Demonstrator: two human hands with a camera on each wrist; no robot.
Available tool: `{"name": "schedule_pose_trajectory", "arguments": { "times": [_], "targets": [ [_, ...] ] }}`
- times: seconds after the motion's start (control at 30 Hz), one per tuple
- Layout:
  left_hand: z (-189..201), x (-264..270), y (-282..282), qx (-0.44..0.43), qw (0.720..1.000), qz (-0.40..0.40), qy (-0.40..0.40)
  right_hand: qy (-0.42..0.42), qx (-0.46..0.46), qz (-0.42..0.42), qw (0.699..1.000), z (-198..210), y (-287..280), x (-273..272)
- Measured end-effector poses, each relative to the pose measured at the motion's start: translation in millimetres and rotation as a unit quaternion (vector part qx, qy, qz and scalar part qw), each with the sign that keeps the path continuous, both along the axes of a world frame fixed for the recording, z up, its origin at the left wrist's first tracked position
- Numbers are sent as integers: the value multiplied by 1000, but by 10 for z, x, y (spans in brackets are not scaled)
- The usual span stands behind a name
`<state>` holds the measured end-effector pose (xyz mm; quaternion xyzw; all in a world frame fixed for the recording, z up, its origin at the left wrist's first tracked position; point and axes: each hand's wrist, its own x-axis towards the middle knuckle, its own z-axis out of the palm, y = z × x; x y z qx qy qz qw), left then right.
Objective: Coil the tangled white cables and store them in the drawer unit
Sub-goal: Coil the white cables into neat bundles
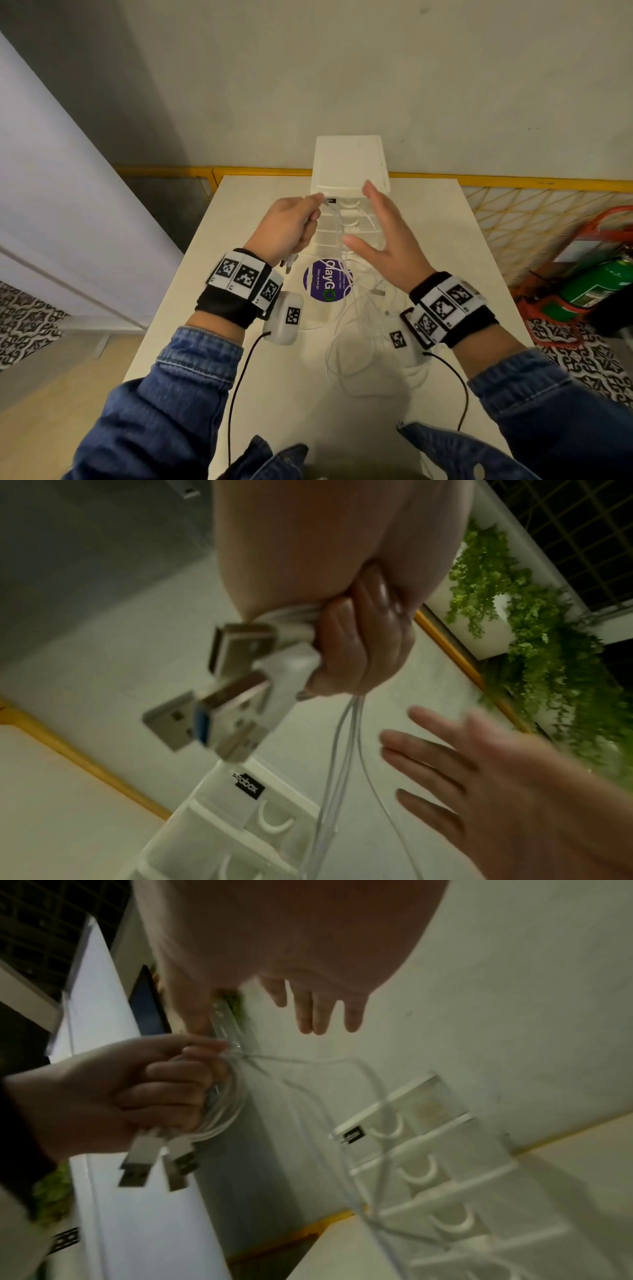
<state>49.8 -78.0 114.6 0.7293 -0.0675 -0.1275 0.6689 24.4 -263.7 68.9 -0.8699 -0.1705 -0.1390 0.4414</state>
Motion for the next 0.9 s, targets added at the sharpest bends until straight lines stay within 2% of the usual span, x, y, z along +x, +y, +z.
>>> {"name": "schedule_pose_trajectory", "arguments": {
  "times": [0.07,0.1,0.17,0.23,0.33,0.47,0.57,0.7,0.83,0.9],
  "targets": [
    [27,-52,-44,-23,998,-53,4,22,-20,11,1000,-31,170,48],
    [49,-75,-57,-61,995,-80,6,35,-19,6,999,-82,228,71],
    [120,-91,-61,-179,976,-126,11,49,-12,-24,998,-208,278,98],
    [210,-73,-35,-307,940,-150,19,81,0,-32,996,-342,278,92],
    [306,1,6,-432,890,-146,3,126,1,-14,992,-508,269,31],
    [288,69,-38,-510,856,-77,-21,136,-4,1,991,-614,294,-70],
    [266,142,-70,-516,855,29,-43,147,-16,14,989,-667,295,-129],
    [169,242,-84,-440,880,156,-90,162,-49,46,985,-599,285,-183],
    [5,304,-78,-370,900,207,-99,203,-122,96,967,-504,305,-233],
    [-83,321,-71,-301,922,213,-121,191,-142,104,966,-483,312,-269]
  ]
}}
